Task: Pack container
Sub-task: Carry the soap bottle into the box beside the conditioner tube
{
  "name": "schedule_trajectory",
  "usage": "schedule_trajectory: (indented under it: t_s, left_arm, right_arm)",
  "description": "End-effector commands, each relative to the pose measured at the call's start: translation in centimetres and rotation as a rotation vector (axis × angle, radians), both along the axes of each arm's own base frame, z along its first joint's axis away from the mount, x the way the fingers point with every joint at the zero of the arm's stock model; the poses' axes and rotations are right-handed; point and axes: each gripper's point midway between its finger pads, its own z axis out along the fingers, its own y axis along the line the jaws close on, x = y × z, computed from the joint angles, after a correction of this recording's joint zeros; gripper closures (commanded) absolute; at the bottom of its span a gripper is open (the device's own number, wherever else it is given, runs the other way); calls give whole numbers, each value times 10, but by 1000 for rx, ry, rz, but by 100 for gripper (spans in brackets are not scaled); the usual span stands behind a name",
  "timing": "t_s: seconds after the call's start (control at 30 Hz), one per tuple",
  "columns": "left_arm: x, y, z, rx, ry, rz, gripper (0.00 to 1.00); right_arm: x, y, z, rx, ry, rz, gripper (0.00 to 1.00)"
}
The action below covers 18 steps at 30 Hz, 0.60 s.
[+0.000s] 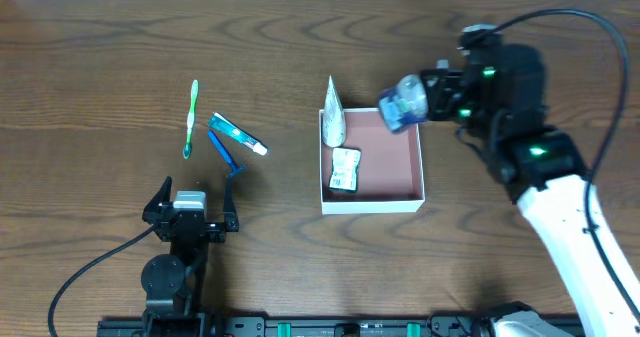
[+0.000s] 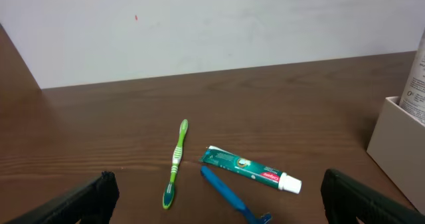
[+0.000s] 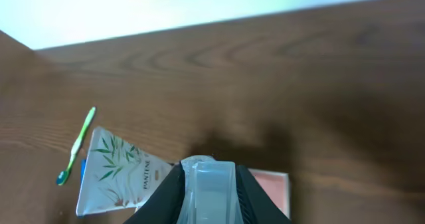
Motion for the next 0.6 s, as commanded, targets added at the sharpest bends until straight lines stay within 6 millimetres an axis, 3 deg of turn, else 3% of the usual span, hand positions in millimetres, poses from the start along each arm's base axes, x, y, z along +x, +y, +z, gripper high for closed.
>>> schedule_trajectory:
  t_s: [0.0, 0.23, 0.57]
  left_arm:
    - [-1, 1, -15, -6, 47, 3, 2]
    - [-1, 1, -15, -6, 47, 3, 2]
    - [-1, 1, -15, -6, 47, 3, 2]
  right_arm:
    - [7, 7, -3, 11, 9, -126, 81]
    - [9, 28, -37, -22, 76, -212, 81]
    - [16, 33, -75, -36, 155, -275, 80]
